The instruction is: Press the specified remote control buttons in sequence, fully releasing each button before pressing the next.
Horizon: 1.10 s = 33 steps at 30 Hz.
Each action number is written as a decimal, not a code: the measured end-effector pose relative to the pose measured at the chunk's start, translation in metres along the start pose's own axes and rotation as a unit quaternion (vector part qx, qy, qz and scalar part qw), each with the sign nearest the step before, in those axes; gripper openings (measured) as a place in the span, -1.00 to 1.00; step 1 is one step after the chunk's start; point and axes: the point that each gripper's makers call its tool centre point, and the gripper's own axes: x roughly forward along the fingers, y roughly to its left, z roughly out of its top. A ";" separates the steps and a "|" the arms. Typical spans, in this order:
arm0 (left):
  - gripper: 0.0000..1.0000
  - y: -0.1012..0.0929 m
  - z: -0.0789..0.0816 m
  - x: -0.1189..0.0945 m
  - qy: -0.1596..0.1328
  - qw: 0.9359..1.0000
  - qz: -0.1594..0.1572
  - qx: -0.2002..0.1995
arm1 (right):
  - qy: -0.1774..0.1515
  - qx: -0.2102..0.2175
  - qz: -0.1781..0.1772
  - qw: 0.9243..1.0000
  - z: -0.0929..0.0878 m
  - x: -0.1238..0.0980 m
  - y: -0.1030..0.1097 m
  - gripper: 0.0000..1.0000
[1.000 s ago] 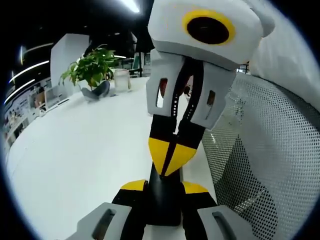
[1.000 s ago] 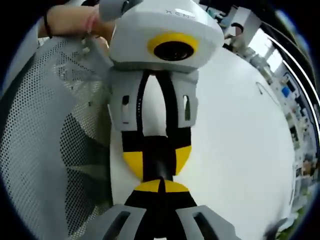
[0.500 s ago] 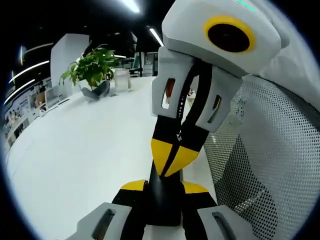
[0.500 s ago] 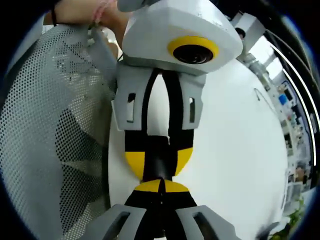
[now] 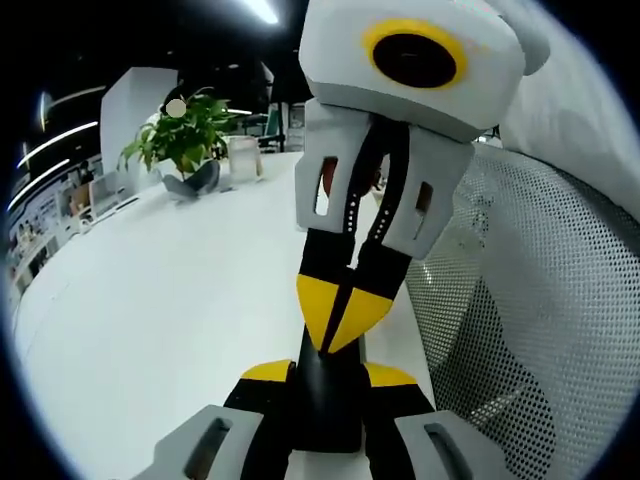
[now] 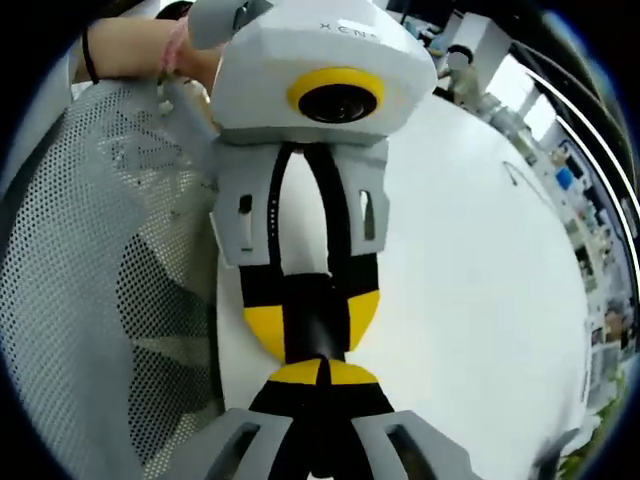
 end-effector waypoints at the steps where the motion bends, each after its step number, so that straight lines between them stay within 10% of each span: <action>1: -0.50 0.000 0.000 0.000 -0.002 1.000 0.003 -0.001 | 0.000 0.002 0.002 1.000 0.000 -0.001 0.000 -1.00; 17: -0.47 0.005 0.001 0.005 -0.014 1.000 0.023 -0.011 | -0.011 0.049 0.008 0.999 -0.003 0.001 -0.005 -1.00; 33: -0.48 0.003 0.001 0.003 -0.010 1.000 0.020 -0.009 | -0.090 0.100 0.027 0.991 0.004 -0.001 -0.003 -1.00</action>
